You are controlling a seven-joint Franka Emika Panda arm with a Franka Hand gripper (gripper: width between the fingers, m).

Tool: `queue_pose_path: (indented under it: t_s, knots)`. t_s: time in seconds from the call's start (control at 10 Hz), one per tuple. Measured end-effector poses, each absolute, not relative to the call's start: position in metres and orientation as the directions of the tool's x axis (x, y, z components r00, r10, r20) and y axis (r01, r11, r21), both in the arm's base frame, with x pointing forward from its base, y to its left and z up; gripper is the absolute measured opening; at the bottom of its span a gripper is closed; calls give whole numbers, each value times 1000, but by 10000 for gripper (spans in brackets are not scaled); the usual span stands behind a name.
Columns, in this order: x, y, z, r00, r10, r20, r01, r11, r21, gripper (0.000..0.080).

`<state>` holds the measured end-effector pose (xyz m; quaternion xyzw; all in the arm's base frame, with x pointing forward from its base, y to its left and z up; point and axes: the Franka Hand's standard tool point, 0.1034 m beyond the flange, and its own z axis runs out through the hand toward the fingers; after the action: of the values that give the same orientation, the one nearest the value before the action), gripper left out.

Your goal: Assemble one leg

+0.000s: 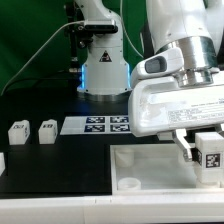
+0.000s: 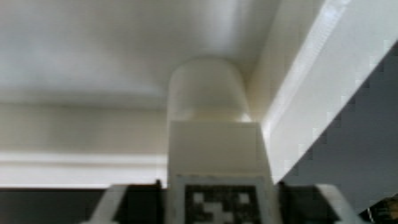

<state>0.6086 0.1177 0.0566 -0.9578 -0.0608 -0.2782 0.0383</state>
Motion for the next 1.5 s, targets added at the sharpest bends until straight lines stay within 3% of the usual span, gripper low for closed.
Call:
queue_pose_path:
  t_s: [0.1, 0.2, 0.3, 1.2, 1.5]
  knots:
    - [609, 118, 57, 838, 95, 537, 138, -990, -39, 537]
    - [608, 118, 56, 838, 95, 537, 138, -990, -39, 537]
    - [608, 118, 56, 839, 95, 536, 138, -990, -39, 629]
    - [607, 118, 57, 848, 95, 521, 138, -989, -45, 649]
    - [598, 119, 104, 893, 97, 438, 146, -986, -79, 649]
